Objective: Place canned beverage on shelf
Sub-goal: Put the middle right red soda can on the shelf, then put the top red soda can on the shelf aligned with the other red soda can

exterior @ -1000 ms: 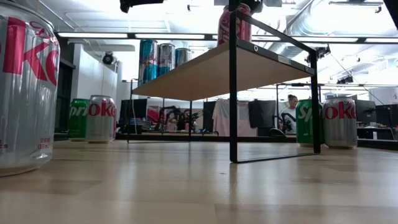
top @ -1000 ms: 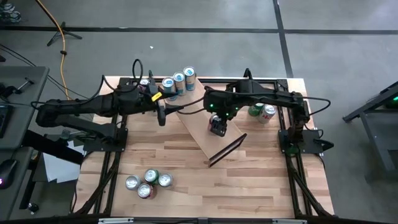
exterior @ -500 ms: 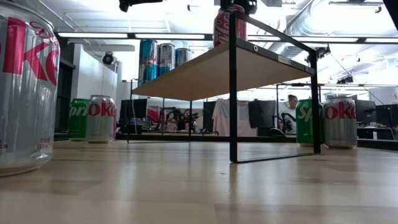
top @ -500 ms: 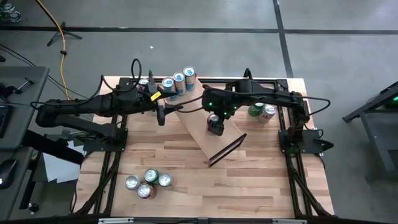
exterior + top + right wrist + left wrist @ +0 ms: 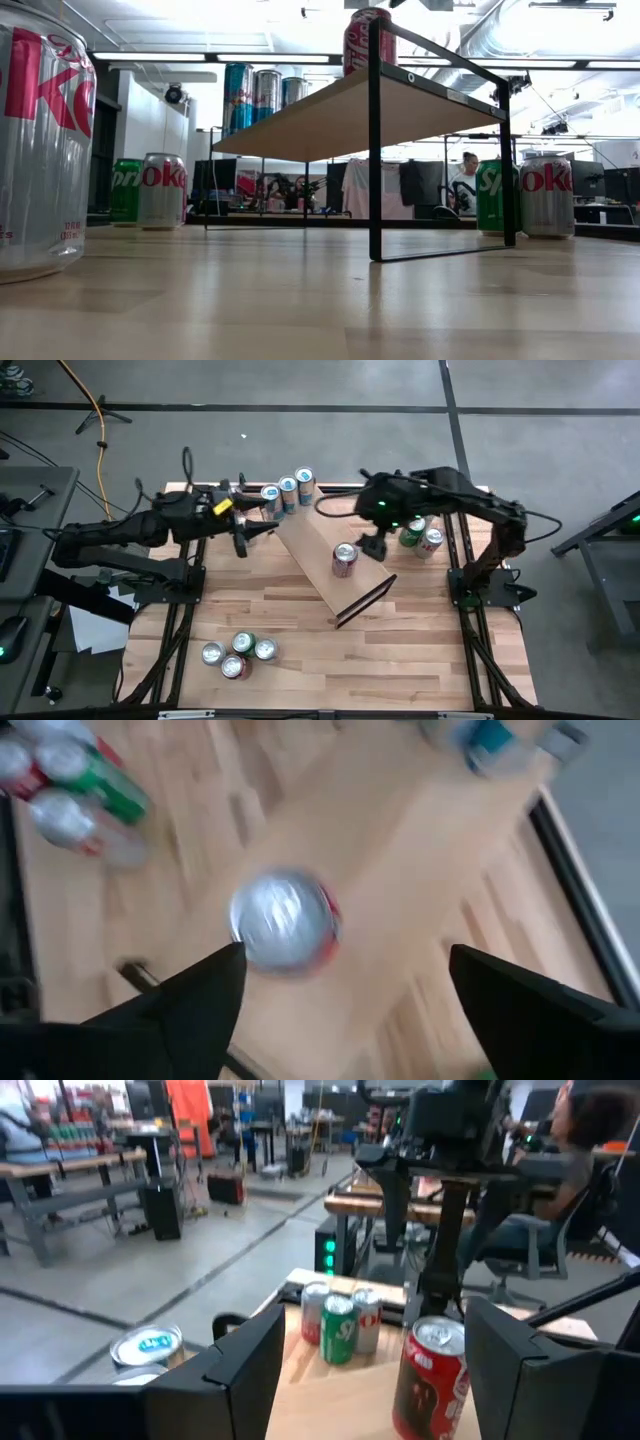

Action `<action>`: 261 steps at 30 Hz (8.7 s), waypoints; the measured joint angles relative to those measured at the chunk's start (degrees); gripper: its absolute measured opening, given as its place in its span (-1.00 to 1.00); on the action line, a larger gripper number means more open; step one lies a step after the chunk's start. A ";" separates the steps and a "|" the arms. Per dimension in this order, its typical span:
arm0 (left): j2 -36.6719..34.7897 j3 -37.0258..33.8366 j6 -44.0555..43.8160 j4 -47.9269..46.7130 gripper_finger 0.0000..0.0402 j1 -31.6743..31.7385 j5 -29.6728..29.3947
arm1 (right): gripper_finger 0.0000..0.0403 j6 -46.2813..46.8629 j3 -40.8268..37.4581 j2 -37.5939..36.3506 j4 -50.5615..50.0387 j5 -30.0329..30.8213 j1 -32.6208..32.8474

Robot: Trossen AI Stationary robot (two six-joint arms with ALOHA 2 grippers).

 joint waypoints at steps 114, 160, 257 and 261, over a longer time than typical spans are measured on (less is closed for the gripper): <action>-16.29 -24.65 -9.48 27.82 -1.00 -1.49 -4.57 | -1.00 -0.17 -46.97 -2.60 66.27 1.33 -5.95; -16.40 -24.61 -8.45 27.87 -1.00 -1.49 -4.81 | -1.00 8.94 -47.05 5.62 86.40 -11.56 -7.04; -11.87 -24.65 -9.76 9.85 -1.00 -1.55 -9.63 | -1.00 5.27 -47.05 0.59 77.30 -1.66 -9.79; -14.99 -22.53 -9.36 9.88 -1.00 -1.60 -8.67 | -1.00 -0.55 -47.05 -6.90 67.20 -1.71 -9.79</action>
